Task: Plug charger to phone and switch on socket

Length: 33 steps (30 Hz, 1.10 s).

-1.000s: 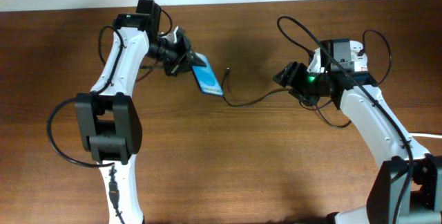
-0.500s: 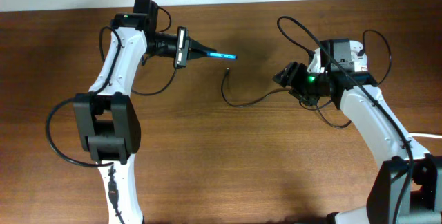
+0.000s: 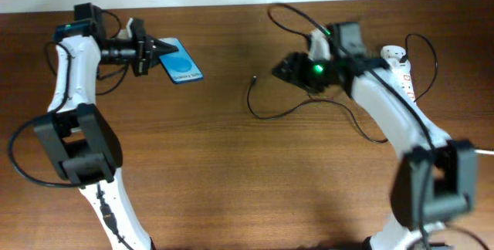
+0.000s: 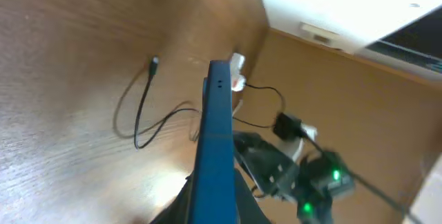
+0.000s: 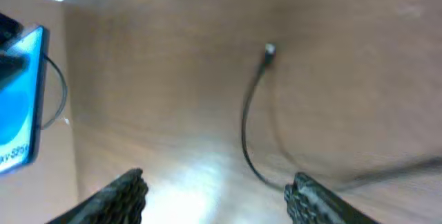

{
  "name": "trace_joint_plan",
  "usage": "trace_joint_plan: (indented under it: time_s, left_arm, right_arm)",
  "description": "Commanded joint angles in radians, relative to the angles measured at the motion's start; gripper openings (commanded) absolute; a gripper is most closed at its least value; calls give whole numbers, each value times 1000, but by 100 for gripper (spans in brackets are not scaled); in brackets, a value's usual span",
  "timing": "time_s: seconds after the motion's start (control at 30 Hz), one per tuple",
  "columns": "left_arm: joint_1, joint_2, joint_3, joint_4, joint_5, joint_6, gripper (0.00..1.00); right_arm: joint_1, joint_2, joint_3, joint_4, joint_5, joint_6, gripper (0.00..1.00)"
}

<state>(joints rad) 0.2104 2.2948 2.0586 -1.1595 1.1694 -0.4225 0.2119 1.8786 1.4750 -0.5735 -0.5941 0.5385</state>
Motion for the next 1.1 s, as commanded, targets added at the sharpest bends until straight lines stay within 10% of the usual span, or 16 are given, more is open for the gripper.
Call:
trace_joint_plan:
  time_s: [0.0, 0.4, 0.87, 1.07]
  left_arm:
    - [35, -34, 3, -1, 111, 58, 0]
    - [32, -34, 3, -50, 111, 58, 0]
    - [7, -34, 3, -53, 109, 58, 0]
    - [-10, -34, 3, -53, 106, 58, 0]
  right_arm:
    - [72, 168, 221, -105, 80, -14, 59]
    - [150, 417, 306, -108, 213, 152, 34]
    - [180, 506, 306, 14, 236, 290, 32]
    - [180, 510, 306, 0, 215, 261, 8]
